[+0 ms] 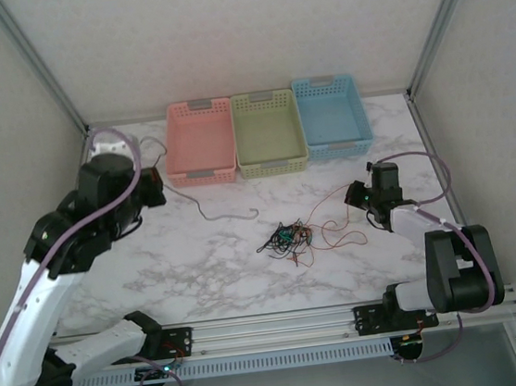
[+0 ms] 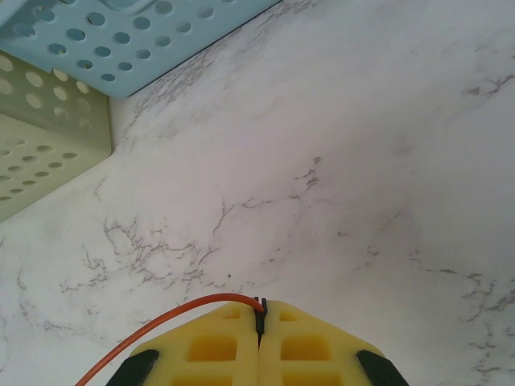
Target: Untangle the cables
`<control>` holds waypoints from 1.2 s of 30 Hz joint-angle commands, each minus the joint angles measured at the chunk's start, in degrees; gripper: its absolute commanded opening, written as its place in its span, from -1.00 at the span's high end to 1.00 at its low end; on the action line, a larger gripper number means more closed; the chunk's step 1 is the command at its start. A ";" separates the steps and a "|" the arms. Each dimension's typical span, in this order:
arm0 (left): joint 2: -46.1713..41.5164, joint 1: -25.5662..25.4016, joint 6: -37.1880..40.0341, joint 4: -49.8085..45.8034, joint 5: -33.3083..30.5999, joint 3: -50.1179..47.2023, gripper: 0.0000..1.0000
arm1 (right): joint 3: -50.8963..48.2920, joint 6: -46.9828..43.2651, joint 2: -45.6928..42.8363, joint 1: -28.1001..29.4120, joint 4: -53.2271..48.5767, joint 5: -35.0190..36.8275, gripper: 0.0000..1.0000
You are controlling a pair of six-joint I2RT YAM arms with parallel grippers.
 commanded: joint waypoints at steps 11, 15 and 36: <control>28.31 8.91 7.47 2.72 9.14 31.09 1.00 | 0.07 -0.52 0.69 -0.31 0.67 -1.23 1.00; 33.87 11.95 7.58 3.00 10.33 34.16 1.00 | -0.03 -0.54 0.61 -0.28 0.71 -1.23 1.00; 52.78 17.63 4.13 15.11 18.59 21.04 1.00 | -0.03 -0.74 0.65 -0.28 0.69 -1.87 1.00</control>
